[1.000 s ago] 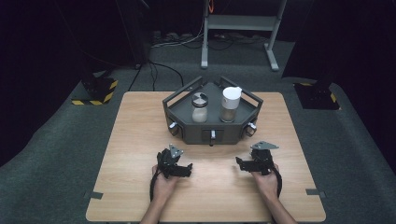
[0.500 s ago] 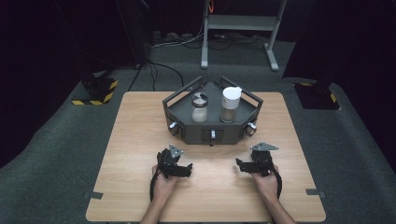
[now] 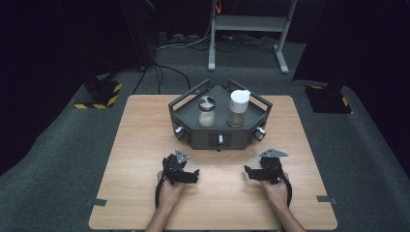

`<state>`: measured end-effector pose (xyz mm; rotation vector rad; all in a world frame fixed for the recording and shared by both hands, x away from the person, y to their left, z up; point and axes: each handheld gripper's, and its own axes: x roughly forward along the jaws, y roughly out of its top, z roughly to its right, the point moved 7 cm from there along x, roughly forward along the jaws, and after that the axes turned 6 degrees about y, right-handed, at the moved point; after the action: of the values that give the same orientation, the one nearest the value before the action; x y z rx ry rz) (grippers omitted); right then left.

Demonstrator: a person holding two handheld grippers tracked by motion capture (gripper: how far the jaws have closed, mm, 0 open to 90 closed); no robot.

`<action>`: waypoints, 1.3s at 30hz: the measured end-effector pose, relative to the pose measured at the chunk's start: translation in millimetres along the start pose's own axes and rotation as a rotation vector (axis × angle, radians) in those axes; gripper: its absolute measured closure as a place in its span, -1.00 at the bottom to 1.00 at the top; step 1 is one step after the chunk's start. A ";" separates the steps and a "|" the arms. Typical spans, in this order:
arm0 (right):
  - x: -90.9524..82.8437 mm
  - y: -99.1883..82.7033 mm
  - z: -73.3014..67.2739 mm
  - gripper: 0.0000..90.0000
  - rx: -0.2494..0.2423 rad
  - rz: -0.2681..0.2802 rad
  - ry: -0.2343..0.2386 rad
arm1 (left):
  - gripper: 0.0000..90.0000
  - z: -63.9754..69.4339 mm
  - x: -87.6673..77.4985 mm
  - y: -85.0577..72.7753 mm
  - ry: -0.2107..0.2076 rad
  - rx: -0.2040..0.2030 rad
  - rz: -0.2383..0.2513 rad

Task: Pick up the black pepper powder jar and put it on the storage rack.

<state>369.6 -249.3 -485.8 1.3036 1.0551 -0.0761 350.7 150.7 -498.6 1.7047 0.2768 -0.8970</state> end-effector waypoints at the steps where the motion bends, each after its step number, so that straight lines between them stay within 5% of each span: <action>1: 0.1 -0.3 0.0 -0.72 0.000 0.000 0.000 | -0.91 0.0 0.0 0.0 0.000 0.000 0.000; 39: 8.1 -5.8 -10.0 -0.76 -0.052 -0.013 -0.016 | -0.91 0.0 0.0 0.0 0.000 0.000 0.000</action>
<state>364.8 -239.2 -494.5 1.2474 1.0458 -0.0681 350.7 150.7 -498.6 1.7045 0.2766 -0.8973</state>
